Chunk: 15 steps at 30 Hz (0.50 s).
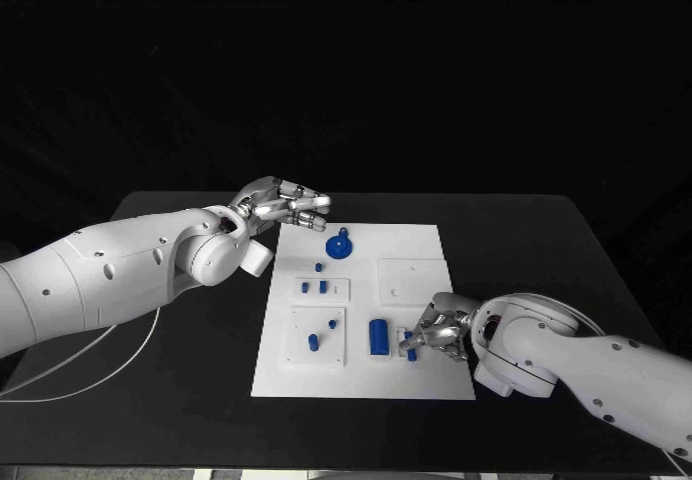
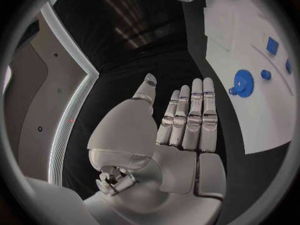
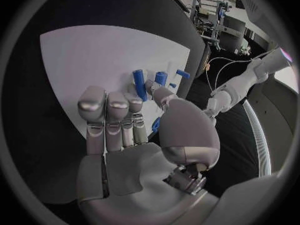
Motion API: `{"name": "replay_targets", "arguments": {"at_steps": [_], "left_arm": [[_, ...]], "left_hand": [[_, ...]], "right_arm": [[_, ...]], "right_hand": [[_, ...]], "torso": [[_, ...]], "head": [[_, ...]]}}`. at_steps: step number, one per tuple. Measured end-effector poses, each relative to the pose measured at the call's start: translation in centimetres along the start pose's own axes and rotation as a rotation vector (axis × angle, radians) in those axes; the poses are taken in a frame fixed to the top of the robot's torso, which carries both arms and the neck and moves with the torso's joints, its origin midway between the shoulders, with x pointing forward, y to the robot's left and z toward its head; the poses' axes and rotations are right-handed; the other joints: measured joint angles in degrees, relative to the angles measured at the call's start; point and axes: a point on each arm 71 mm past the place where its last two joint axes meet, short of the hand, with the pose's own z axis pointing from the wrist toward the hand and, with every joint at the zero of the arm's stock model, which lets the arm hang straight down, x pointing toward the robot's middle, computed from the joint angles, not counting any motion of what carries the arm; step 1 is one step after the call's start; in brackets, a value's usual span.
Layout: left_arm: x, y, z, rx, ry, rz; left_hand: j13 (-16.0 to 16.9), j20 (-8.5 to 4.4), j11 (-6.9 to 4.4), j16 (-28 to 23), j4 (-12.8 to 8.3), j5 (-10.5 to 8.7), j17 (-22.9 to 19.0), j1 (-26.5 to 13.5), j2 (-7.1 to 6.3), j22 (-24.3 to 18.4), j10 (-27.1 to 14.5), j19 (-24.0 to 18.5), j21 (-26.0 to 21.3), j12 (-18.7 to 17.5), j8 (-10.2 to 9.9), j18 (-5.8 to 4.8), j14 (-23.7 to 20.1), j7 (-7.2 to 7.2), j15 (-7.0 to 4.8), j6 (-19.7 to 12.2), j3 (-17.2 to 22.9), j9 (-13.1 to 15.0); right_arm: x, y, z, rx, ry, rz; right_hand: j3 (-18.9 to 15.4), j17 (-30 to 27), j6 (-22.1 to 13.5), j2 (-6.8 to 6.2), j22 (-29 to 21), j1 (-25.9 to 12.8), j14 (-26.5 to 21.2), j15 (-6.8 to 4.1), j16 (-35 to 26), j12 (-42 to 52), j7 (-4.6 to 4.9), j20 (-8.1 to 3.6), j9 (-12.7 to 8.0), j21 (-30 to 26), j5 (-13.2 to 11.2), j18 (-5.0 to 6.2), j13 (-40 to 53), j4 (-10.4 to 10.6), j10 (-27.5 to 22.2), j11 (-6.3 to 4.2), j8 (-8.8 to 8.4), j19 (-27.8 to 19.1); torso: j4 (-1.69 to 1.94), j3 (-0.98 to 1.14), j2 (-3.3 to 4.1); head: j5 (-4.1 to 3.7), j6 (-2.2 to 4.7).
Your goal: Assemble the parts on the task board
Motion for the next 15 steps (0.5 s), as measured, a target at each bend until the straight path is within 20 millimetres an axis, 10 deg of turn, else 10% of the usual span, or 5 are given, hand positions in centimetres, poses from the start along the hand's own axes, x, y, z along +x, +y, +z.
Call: {"name": "replay_targets", "arguments": {"at_steps": [15], "left_arm": [[0.01,0.04,0.00,-0.005,0.003,0.001]], "left_hand": [[0.00,0.00,0.00,0.00,0.00,0.00,0.24,-0.23,0.23,0.01,0.00,0.00,0.00,0.00,0.00,0.00,0.00,0.00,0.00,0.00,0.00,0.00]], "right_arm": [[-0.06,0.26,0.46,0.002,-0.003,0.004]], "right_hand": [[-0.81,-0.19,0.77,-0.79,0.00,1.23,0.00,0.00,0.00,0.00,-0.17,0.00,0.34,-0.66,-3.50,0.00,-0.21,2.96,0.00,0.02,0.81,0.00]], "torso": [[0.04,0.04,0.03]], "head": [[0.22,0.03]]}}
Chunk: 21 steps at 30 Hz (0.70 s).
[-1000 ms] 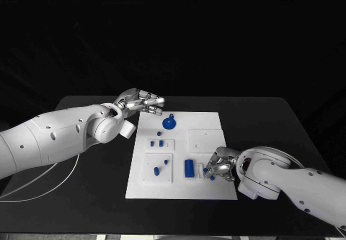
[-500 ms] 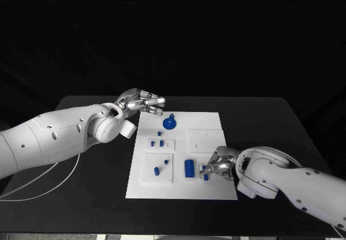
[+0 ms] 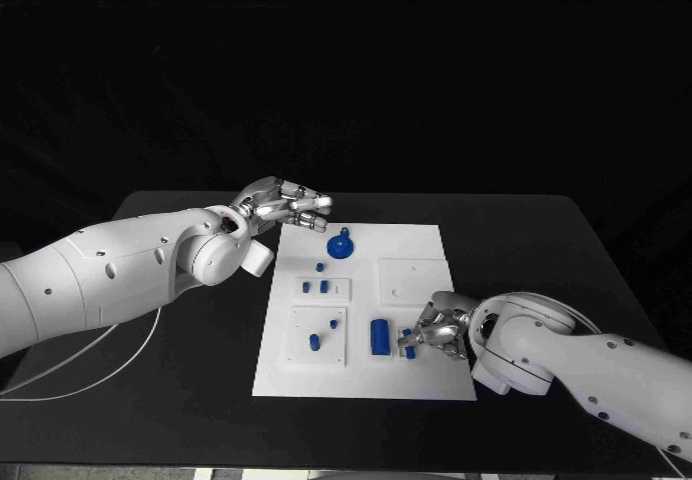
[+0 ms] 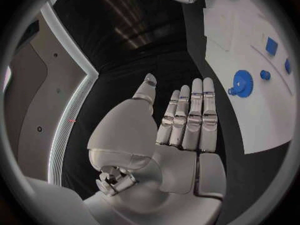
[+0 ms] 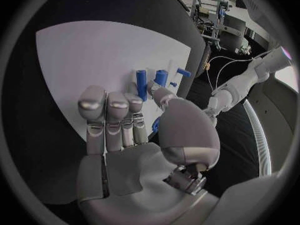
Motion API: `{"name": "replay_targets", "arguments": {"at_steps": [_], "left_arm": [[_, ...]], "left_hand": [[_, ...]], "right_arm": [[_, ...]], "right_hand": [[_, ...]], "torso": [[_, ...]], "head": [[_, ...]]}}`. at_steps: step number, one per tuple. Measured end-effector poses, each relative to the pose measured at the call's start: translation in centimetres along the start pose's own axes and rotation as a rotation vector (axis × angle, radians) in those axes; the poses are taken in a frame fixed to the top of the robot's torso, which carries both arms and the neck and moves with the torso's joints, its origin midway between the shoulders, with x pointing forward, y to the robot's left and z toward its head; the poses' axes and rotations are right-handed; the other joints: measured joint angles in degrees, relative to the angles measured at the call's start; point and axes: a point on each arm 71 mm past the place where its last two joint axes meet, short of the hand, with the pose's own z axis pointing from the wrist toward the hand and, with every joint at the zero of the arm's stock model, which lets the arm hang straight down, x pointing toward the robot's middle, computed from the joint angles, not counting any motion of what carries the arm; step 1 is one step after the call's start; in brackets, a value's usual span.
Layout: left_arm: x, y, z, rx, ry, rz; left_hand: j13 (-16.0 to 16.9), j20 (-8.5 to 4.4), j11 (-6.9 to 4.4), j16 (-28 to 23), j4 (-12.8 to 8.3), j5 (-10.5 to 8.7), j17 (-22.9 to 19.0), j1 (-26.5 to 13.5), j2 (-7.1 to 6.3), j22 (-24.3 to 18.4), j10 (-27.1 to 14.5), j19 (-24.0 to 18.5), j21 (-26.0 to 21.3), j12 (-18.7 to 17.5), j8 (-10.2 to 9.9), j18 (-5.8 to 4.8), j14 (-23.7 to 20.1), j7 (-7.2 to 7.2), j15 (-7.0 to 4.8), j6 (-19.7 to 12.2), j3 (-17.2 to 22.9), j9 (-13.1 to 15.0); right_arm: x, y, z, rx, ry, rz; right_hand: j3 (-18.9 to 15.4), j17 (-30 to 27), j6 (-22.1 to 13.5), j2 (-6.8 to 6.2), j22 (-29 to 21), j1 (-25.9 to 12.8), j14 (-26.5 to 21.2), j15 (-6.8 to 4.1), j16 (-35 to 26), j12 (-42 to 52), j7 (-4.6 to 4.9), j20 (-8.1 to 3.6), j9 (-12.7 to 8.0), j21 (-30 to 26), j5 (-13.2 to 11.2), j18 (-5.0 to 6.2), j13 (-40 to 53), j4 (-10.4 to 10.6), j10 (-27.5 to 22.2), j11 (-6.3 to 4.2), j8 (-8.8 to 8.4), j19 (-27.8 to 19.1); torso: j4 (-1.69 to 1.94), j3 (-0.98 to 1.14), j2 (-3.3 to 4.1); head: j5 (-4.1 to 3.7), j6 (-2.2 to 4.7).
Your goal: Assemble the parts on the task board
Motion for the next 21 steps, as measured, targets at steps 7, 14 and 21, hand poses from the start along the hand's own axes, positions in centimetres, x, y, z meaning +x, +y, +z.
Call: {"name": "replay_targets", "arguments": {"at_steps": [7,14,21], "left_arm": [[0.04,0.01,0.02,-0.003,0.003,0.001],[0.04,0.04,0.01,-0.005,0.004,0.001],[0.06,0.05,0.01,-0.007,0.006,0.002]], "left_hand": [[0.00,0.00,0.00,0.00,0.00,0.00,0.00,0.00,0.00,0.00,0.00,0.00,0.00,0.00,0.00,0.00,0.00,0.00,0.00,0.00,0.00,0.00],[0.00,0.00,0.00,0.00,0.00,0.00,-0.01,0.00,0.00,0.00,0.00,0.00,0.00,0.00,0.00,0.00,0.00,0.00,0.00,0.00,0.00,0.00],[0.00,0.00,0.00,0.00,0.00,0.00,-0.01,0.00,0.00,0.00,0.00,0.00,0.00,0.00,0.00,0.00,0.00,0.00,0.00,0.00,0.00,0.00]], "right_arm": [[0.00,0.25,0.23,-0.001,0.002,0.000],[-0.05,0.27,0.43,0.001,0.003,0.000],[-0.04,0.35,0.55,0.001,0.003,-0.001]], "right_hand": [[-0.16,-0.06,0.30,0.00,0.00,0.00,0.00,0.00,0.00,0.00,-0.06,-0.22,0.00,0.00,-0.27,-0.01,-0.08,0.16,0.00,0.01,-0.02,0.22],[-0.48,-0.05,0.80,-0.01,-0.01,-0.01,0.00,0.01,0.00,-0.23,-0.02,-0.22,0.01,0.00,-2.86,0.00,-0.19,1.46,0.00,0.01,-0.02,0.22],[-0.75,-0.11,0.98,-0.76,-0.01,0.75,-0.01,0.02,0.00,-0.23,-0.06,-0.22,0.02,-0.23,-4.94,0.00,-0.28,2.84,0.00,0.02,-0.02,0.22]], "torso": [[-0.01,0.00,0.00],[0.00,-0.01,0.00],[-0.01,-0.01,0.00]], "head": [[0.08,-0.10],[0.17,-0.14],[0.31,-0.21]]}}
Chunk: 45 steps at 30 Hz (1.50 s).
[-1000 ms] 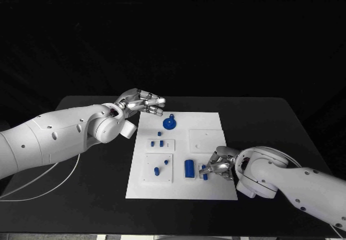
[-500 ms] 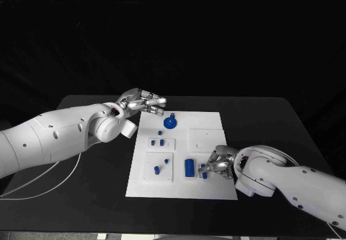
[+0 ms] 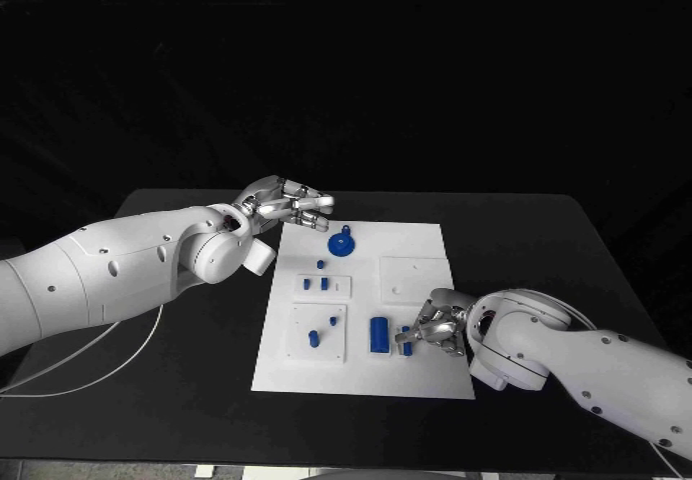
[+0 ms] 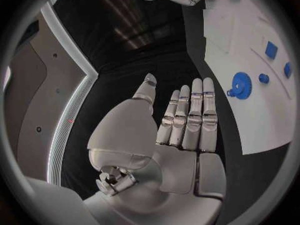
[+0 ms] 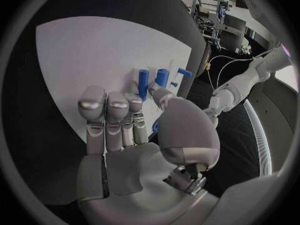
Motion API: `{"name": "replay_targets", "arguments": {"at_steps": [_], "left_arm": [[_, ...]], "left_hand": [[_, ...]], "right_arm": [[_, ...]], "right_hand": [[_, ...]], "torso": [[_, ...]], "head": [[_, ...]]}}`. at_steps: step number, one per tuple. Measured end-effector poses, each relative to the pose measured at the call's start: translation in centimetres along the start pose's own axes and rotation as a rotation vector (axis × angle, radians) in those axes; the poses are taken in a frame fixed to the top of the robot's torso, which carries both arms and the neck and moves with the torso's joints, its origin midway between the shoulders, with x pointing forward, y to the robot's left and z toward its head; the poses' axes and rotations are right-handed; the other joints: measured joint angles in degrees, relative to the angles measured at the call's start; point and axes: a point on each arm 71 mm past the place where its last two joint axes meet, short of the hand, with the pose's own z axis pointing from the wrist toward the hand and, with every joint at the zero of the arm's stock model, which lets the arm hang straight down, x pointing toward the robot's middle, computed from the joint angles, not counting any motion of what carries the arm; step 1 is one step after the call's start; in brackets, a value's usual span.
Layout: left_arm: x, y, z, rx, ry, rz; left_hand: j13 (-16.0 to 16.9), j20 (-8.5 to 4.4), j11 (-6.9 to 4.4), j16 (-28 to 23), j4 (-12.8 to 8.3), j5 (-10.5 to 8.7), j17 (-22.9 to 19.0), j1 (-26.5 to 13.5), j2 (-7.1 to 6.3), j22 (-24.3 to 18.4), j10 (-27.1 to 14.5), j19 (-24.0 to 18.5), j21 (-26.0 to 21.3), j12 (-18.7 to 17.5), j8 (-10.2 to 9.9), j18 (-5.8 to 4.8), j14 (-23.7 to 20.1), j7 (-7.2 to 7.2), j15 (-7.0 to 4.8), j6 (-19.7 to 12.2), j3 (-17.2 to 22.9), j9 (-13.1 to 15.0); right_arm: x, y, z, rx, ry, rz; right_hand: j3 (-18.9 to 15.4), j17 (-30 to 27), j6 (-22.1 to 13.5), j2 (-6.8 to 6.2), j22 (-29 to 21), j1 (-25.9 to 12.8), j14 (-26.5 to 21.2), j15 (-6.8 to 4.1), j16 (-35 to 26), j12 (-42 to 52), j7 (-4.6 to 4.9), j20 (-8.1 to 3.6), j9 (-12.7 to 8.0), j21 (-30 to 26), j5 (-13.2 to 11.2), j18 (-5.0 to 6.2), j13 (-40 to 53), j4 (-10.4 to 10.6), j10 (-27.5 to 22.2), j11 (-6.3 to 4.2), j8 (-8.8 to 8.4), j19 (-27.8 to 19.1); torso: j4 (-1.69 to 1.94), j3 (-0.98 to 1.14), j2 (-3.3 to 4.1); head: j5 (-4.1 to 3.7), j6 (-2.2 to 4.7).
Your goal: Assemble the parts on the task board
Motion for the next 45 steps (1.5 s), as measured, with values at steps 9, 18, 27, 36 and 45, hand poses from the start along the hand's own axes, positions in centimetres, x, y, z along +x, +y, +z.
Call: {"name": "replay_targets", "arguments": {"at_steps": [9,18,27,36,45], "left_arm": [[0.03,0.01,0.01,-0.002,0.002,0.001],[0.04,0.02,0.01,-0.003,0.003,0.001],[0.06,0.03,0.01,-0.004,0.005,0.002],[0.07,0.03,0.02,-0.005,0.006,0.003],[0.08,0.04,0.02,-0.006,0.007,0.003]], "left_hand": [[0.00,0.00,0.00,0.00,0.00,0.00,-0.01,0.00,0.00,0.00,0.00,0.00,0.00,0.00,0.00,0.00,0.00,0.00,0.00,0.00,0.00,0.00],[0.00,0.00,0.00,0.00,0.00,0.00,-0.01,0.00,0.00,0.00,0.00,0.00,0.00,0.00,0.00,0.00,0.00,0.00,0.00,0.00,0.00,0.00],[0.00,0.00,0.00,0.00,0.00,0.00,-0.01,0.00,0.00,0.00,0.00,0.00,0.00,0.00,0.00,0.00,0.00,0.00,0.00,0.00,0.00,0.00],[0.00,0.00,0.00,0.00,0.00,0.00,-0.02,0.00,0.00,0.00,0.00,0.00,0.00,0.00,0.00,0.00,0.00,0.00,0.00,0.00,0.00,0.00],[0.00,0.00,0.00,0.00,0.00,0.00,-0.02,0.00,0.00,0.00,0.00,0.00,0.00,0.00,0.00,0.00,0.00,0.00,0.00,0.00,0.00,0.00]], "right_arm": [[0.03,0.06,0.05,-0.001,-0.003,-0.006],[0.06,0.16,0.06,-0.003,-0.005,-0.017],[0.07,0.19,0.07,-0.005,-0.008,-0.021],[0.06,0.19,0.07,-0.006,-0.009,-0.022],[0.06,0.17,0.07,-0.006,-0.009,-0.022]], "right_hand": [[-0.51,0.00,-0.05,-1.26,0.00,0.78,-0.01,0.01,-0.21,0.00,0.03,0.00,0.00,0.00,-1.49,0.00,-0.10,1.59,0.00,0.00,0.00,0.00],[-1.18,0.00,-0.05,-1.56,-0.01,0.54,-0.01,0.02,-0.21,-0.22,0.03,0.00,0.00,-0.26,-1.93,0.00,-0.17,2.26,0.00,0.00,0.00,0.00],[-4.75,0.18,-0.05,-2.28,-0.01,0.28,-0.24,-0.19,-0.44,-0.45,0.03,-0.21,0.00,-0.26,-1.93,0.00,-0.16,4.57,0.00,0.00,0.00,-0.21],[-7.53,0.46,-0.05,-2.64,0.00,0.82,-0.24,-0.19,-0.67,-0.66,0.03,-0.20,0.01,-0.26,-1.93,0.00,-0.04,6.70,0.00,0.00,0.01,-0.21],[-8.90,0.65,-0.05,-2.95,0.04,1.12,-0.24,-0.19,-0.67,-0.89,0.03,-0.20,0.03,-0.26,-1.93,0.00,0.04,7.75,0.00,0.00,0.01,-0.21]], "torso": [[0.00,-0.01,-0.03],[-0.04,0.01,-0.05],[-0.07,0.03,-0.05],[-0.07,0.04,-0.03],[-0.04,0.04,-0.03]], "head": [[0.09,-0.09],[0.13,-0.15],[0.19,-0.19],[0.15,-0.27],[0.11,-0.35]]}}
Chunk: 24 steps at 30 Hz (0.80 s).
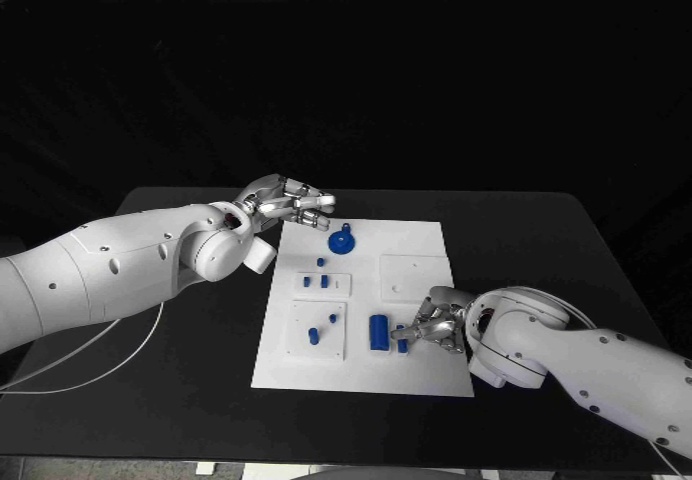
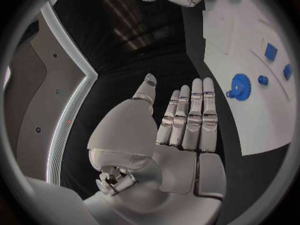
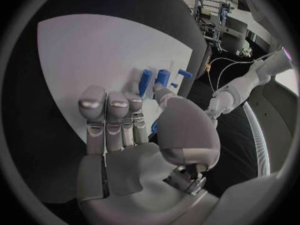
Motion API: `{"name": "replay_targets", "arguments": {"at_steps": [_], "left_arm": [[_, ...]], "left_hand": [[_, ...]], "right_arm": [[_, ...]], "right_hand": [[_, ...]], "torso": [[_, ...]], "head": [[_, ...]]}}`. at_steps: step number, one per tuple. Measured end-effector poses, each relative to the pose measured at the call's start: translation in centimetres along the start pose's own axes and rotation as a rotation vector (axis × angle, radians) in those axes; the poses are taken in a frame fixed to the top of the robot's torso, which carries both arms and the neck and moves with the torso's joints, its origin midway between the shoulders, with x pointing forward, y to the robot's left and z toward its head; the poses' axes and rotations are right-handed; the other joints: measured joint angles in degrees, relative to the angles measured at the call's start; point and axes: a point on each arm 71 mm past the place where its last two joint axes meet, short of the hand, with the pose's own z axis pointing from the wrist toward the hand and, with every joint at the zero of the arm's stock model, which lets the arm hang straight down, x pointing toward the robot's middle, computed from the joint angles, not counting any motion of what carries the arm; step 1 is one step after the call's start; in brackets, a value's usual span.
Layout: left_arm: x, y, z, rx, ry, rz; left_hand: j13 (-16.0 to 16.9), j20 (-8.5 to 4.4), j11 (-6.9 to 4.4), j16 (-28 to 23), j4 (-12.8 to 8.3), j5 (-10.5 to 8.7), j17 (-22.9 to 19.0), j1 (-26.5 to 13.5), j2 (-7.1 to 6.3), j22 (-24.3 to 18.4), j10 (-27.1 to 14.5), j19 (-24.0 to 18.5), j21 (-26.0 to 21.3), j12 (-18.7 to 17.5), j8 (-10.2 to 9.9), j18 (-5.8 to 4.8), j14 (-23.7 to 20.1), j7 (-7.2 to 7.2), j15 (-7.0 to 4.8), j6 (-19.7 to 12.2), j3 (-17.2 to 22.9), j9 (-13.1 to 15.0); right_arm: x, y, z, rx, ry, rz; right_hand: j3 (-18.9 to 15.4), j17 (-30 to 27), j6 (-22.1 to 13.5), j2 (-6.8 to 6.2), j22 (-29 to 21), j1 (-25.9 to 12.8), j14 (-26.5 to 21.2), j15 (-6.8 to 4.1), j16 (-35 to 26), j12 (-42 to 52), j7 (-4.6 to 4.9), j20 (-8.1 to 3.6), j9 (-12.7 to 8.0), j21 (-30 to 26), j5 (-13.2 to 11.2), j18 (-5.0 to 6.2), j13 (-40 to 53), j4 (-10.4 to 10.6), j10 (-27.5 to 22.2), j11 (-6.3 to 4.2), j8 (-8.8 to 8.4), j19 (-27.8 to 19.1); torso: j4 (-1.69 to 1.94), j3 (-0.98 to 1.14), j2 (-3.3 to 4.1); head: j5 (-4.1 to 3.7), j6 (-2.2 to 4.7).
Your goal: Assemble the parts on the task board
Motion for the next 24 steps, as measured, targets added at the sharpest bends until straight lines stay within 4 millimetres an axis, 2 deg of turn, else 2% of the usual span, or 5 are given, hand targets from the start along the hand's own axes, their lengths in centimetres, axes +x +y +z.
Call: {"name": "replay_targets", "arguments": {"at_steps": [9,14,18,22,24], "left_arm": [[0.00,0.00,0.00,-0.001,0.001,0.001],[-0.02,0.01,-0.02,-0.001,0.000,0.001],[-0.05,0.02,-0.03,-0.001,0.000,0.001],[-0.07,0.03,-0.05,-0.002,0.000,0.001],[-0.07,0.03,-0.05,-0.002,0.000,0.002]], "left_hand": [[0.00,0.00,0.00,0.00,0.00,0.00,0.00,0.00,0.00,-0.06,0.00,0.00,0.00,0.00,0.00,0.00,-0.21,0.20,-0.21,-0.20,0.00,0.00],[0.00,0.00,0.00,0.00,0.00,0.00,0.00,0.00,0.00,-0.06,0.00,0.00,0.00,0.00,0.00,0.00,-0.21,0.20,-0.21,-0.20,0.00,0.00],[0.00,0.00,0.00,0.00,0.00,0.00,-0.01,0.00,0.00,-0.06,0.00,0.00,0.00,0.00,0.00,0.00,-0.21,0.20,-0.21,-0.20,0.00,0.00],[0.00,0.00,0.00,0.00,0.00,0.00,-0.01,0.00,0.00,-0.06,0.00,0.00,0.00,0.00,0.00,0.00,-0.21,0.20,-0.21,-0.20,0.00,0.00],[0.00,0.00,0.00,0.00,0.00,0.00,-0.01,0.00,0.00,-0.06,0.00,0.00,0.00,0.00,0.00,0.00,-0.21,0.20,-0.21,-0.20,0.00,0.00]], "right_arm": [[-0.02,-0.07,0.01,-0.001,-0.002,0.000],[-0.06,-0.27,-0.02,-0.006,0.000,0.003],[-0.08,-0.48,-0.05,-0.012,0.004,0.010],[-0.12,-0.85,-0.11,-0.022,0.012,0.027],[-0.13,-0.97,-0.15,-0.028,0.016,0.035]], "right_hand": [[1.54,0.06,0.00,1.21,-0.01,2.41,0.16,-0.15,-0.22,-0.06,0.00,0.00,2.04,-0.19,0.00,-0.01,0.06,-1.87,-0.01,0.00,0.00,0.00],[2.19,0.06,-0.03,0.31,-0.01,0.88,0.16,-0.15,-0.57,-0.23,-0.02,0.00,2.04,-0.42,0.00,0.00,0.21,-3.92,-0.01,0.00,-0.01,0.00],[0.56,0.15,-0.31,-0.84,-0.01,-0.77,0.16,-0.15,-0.57,-0.23,-0.29,0.00,2.04,-0.42,0.00,0.00,0.21,-2.30,-0.01,-0.01,-0.01,0.00],[-4.48,0.28,-0.83,-0.80,-0.01,-0.19,0.16,-0.15,-0.57,-0.23,-0.59,0.00,2.04,-0.42,0.00,0.00,0.22,3.26,-0.01,-0.01,-0.06,0.00],[-8.34,0.28,-1.30,0.19,-0.01,0.87,0.15,-0.15,-0.57,-0.23,-0.51,0.00,2.03,-0.42,2.05,0.00,0.14,4.79,-0.01,-0.01,-0.26,0.00]], "torso": [[0.01,-0.01,0.01],[0.04,-0.01,0.01],[0.04,0.00,0.01],[0.01,0.02,0.01],[-0.01,0.02,0.01]], "head": [[-0.01,-0.02],[0.01,-0.05],[0.04,-0.04],[0.13,-0.01],[0.13,0.00]]}}
